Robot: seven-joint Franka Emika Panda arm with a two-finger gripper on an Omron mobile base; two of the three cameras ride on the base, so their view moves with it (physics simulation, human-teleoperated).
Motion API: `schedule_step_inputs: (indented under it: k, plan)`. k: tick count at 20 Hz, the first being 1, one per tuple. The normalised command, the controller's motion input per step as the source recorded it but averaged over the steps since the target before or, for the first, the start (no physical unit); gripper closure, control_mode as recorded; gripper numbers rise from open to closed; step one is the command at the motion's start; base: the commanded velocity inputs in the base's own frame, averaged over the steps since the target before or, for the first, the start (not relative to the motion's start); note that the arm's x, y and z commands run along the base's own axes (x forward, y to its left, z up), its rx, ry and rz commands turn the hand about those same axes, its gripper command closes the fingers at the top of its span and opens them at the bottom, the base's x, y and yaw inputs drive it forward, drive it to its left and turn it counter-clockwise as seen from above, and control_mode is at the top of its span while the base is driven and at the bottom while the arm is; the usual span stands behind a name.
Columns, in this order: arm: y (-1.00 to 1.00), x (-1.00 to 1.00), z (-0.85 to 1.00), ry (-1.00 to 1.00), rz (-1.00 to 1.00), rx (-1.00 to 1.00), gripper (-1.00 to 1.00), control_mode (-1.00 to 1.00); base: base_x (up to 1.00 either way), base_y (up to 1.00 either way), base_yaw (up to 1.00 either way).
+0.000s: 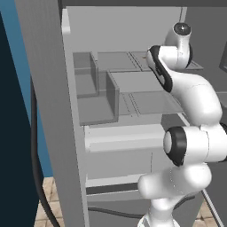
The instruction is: Pick up both bananas from the fridge and place them inside the tupperware on the counter.
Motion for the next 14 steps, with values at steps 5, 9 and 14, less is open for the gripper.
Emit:
schedule_step_inputs:
  k: [5, 9, 14]
  plan:
    - [-0.07, 0.42, -0.19, 0.00, 0.00, 0.00, -1.00, -1.00, 0.00, 0.00, 0.00]
    - [-0.08, 0.44, -0.22, 0.01, 0.00, 0.00, -1.00, -1.00, 0.00, 0.00, 0.00]
    - [-0.09, 0.48, -0.19, 0.00, 0.00, 0.00, -1.00, -1.00, 0.00, 0.00, 0.00]
